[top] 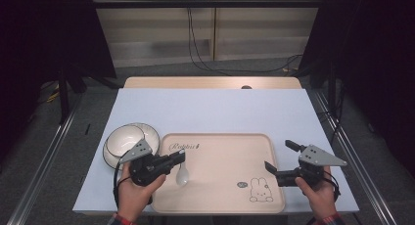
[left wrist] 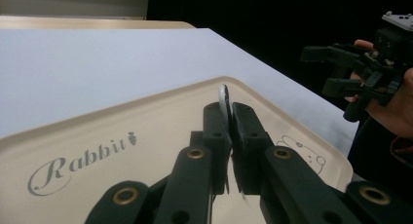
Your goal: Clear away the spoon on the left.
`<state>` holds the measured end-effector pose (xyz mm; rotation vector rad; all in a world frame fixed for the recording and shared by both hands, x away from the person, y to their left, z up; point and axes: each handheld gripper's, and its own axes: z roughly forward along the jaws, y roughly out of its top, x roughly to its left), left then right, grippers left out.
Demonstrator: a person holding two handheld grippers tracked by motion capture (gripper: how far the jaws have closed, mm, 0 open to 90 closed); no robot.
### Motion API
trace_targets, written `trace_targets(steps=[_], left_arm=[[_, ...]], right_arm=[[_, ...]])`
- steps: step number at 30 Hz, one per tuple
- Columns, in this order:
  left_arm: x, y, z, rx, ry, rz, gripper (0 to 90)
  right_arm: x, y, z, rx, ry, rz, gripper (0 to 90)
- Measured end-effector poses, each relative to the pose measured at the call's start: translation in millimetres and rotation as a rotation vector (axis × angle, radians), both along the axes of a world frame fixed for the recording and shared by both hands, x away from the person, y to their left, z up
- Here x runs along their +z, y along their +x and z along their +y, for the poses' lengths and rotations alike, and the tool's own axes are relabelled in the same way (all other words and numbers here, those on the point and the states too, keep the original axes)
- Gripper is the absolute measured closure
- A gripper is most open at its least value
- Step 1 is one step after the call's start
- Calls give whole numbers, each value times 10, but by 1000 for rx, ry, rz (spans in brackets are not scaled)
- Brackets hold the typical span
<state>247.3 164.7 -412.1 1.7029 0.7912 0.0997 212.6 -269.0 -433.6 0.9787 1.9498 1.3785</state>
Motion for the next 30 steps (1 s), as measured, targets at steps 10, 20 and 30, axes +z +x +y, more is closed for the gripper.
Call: trace_targets(steps=[10, 20, 30], left_arm=[[-38, -46, -27, -18, -23, 26, 856], [-102, -46, -46, -29, -33, 61, 856], [-174, 0, -27, -24, -57, 88, 856]], right_arm=[[4, -4, 2, -5, -1, 1, 9], [-1, 0, -2, -9, -7, 3, 10], [3, -3, -1, -12, -5, 4, 10]])
